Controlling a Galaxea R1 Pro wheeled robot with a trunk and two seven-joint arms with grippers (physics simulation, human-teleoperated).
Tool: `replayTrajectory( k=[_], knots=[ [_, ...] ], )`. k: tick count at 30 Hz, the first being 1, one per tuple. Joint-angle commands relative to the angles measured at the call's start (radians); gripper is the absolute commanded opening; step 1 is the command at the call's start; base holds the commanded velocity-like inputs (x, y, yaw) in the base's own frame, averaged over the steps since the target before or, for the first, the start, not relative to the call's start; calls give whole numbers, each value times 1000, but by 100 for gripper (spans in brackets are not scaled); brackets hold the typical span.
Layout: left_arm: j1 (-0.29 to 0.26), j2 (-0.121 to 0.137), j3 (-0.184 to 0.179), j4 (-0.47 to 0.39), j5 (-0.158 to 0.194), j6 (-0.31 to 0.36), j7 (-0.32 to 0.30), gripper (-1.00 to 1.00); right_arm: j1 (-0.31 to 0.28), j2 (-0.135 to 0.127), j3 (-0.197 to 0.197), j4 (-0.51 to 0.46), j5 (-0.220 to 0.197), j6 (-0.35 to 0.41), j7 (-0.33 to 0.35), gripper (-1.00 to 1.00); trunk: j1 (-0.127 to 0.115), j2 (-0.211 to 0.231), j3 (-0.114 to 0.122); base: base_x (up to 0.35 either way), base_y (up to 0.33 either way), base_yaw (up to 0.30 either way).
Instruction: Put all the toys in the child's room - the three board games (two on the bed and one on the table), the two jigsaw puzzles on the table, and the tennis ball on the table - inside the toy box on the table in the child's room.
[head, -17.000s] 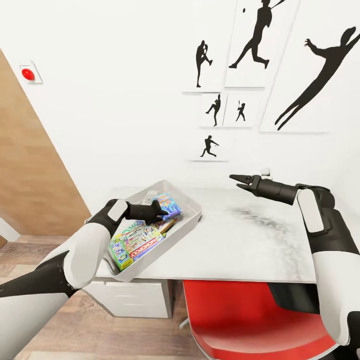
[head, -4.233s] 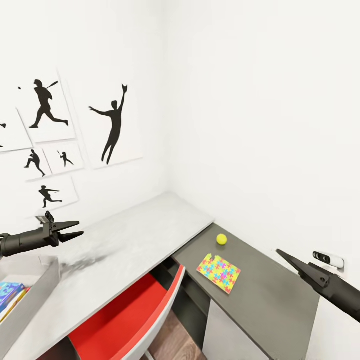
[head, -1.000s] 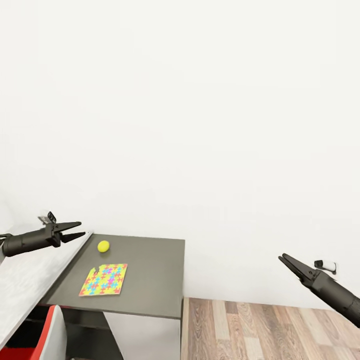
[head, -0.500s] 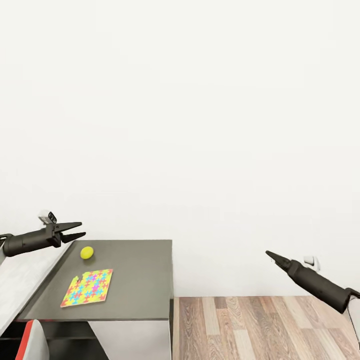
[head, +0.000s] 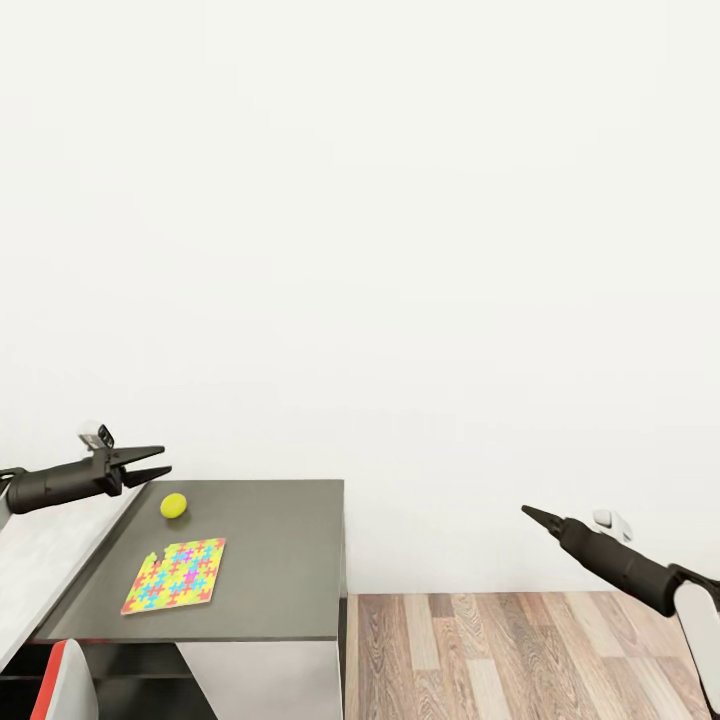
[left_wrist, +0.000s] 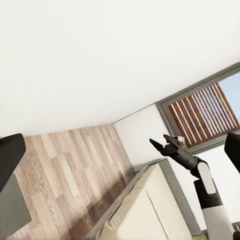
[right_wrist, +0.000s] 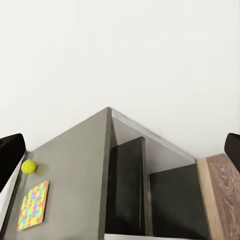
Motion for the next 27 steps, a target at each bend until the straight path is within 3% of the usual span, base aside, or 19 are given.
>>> replayTrajectory(
  k=[1,8,18,27],
  knots=[
    [-1,0,-1,0,-4,11,-4,100,-2,0,0,0,3,6,2,100,1,-2,-2,0,0,0],
    [-1,0,4,1,-54,16,16,100,-5,-1,49,-1,9,7,-10,100,1,-2,-2,0,0,0],
    [-2,-1,7,2,-62,21,81,100,-5,-1,58,-2,8,7,-43,100,1,-2,-2,0,0,0],
    [-2,-7,7,2,-63,22,197,100,-5,-1,60,-1,8,6,-85,100,1,-2,-2,0,0,0]
  ],
)
